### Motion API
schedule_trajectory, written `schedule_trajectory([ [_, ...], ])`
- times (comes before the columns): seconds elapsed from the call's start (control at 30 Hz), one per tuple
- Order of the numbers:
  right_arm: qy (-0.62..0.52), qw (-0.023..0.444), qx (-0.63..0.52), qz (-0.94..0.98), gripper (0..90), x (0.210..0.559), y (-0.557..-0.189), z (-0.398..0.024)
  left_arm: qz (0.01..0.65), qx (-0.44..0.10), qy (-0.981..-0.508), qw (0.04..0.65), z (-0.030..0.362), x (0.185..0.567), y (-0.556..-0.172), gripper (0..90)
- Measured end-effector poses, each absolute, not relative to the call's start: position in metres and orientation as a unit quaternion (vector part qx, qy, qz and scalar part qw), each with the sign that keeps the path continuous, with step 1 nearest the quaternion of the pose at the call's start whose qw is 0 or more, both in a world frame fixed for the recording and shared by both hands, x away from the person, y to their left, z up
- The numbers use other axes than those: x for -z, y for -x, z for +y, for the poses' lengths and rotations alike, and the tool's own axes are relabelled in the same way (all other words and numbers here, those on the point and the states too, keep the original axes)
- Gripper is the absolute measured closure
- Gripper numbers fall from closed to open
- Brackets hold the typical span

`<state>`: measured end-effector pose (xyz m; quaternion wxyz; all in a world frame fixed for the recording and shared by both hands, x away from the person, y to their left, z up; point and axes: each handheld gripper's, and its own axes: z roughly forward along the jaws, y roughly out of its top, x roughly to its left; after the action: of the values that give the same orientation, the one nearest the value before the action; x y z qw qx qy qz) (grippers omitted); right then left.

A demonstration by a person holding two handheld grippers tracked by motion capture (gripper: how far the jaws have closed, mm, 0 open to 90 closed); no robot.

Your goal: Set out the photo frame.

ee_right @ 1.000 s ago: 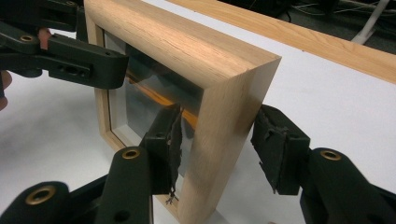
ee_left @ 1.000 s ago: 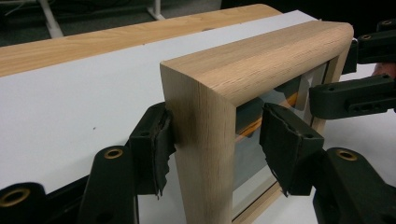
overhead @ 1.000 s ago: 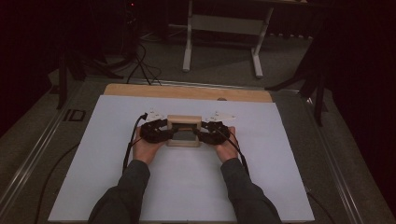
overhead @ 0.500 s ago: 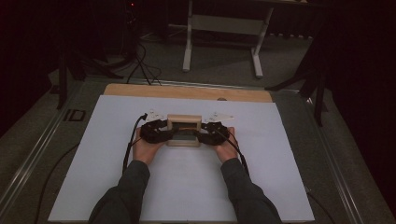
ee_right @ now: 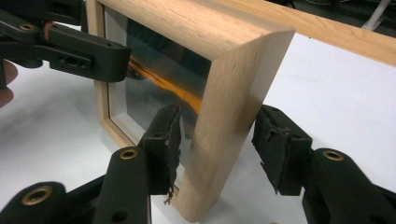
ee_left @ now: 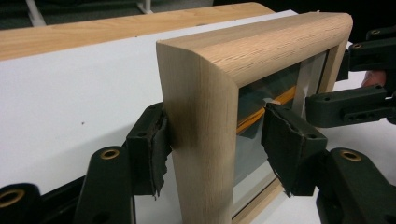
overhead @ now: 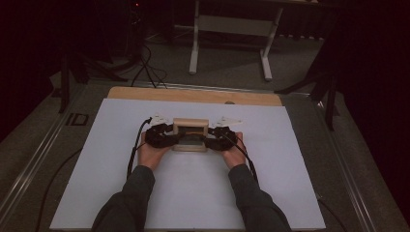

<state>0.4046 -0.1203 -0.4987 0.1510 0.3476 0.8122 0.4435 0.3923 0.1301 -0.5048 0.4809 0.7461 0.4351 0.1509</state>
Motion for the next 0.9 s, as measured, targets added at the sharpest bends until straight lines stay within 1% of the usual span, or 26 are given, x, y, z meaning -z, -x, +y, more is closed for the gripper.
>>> schedule_trajectory([
  [0.03,-0.348,0.15,-0.442,0.813,50.1,0.4993,-0.4047,-0.1203,0.437,-0.148,-0.747,0.479,0.1301,0.5055,-0.3928,39.1],
  [0.07,-0.348,0.149,-0.441,0.814,49.7,0.5001,-0.4051,-0.1204,0.438,-0.145,-0.747,0.479,0.1303,0.5063,-0.3931,38.9],
  [0.2,-0.35,0.144,-0.441,0.814,48.8,0.5029,-0.4053,-0.1205,0.437,-0.142,-0.748,0.478,0.1303,0.5067,-0.3933,39.3],
  [0.3,-0.348,0.14,-0.44,0.816,48.7,0.5045,-0.4049,-0.12,0.432,-0.141,-0.75,0.48,0.1294,0.5069,-0.3935,41.2],
  [0.9,-0.348,0.137,-0.442,0.815,48.4,0.5048,-0.4011,-0.1212,0.428,-0.127,-0.75,0.489,0.1303,0.508,-0.3976,39.8],
])
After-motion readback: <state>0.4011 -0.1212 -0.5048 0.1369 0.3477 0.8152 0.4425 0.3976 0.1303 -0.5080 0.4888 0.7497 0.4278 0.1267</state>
